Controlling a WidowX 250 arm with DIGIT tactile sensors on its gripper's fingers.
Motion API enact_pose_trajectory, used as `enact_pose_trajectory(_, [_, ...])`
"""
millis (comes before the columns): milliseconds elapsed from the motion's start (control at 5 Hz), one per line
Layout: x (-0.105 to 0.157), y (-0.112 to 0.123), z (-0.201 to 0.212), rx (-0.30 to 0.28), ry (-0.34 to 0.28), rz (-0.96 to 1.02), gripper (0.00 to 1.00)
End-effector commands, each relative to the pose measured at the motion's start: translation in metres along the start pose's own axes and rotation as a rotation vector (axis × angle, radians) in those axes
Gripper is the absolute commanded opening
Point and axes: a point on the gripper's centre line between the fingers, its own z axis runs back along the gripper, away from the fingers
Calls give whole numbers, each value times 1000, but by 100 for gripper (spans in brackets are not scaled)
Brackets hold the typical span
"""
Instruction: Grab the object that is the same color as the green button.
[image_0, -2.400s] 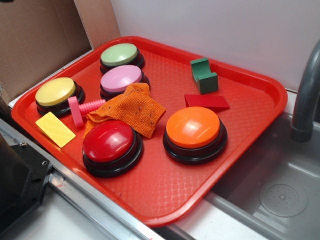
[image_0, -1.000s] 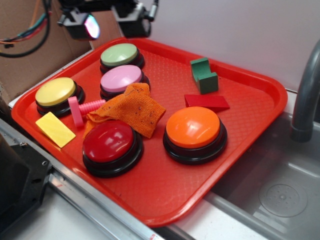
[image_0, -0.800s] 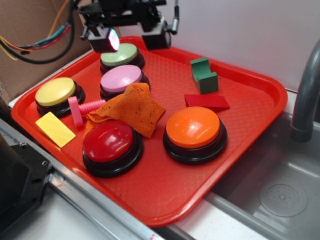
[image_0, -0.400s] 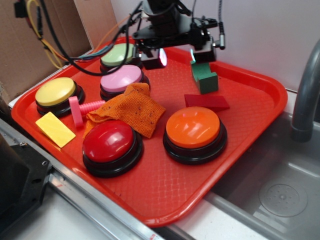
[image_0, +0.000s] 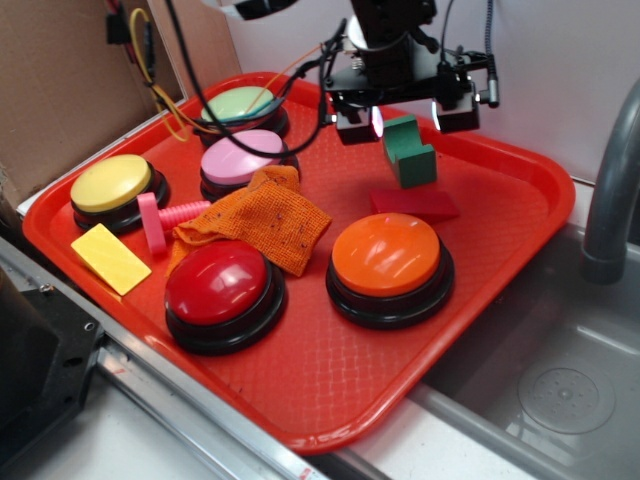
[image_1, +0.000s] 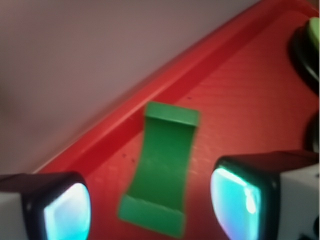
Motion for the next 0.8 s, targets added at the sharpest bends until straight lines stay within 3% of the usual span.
enact_pose_trajectory(0, [8,-12,-9,3,-24,-19,100])
enact_pose_trajectory(200, [-2,-7,-18,26,-9,-41,100])
enact_pose_trajectory(400, [-4,-5,-20,40,-5,-44,4])
enact_pose_trajectory(600, [2,-4,-11,33,0,-65,0])
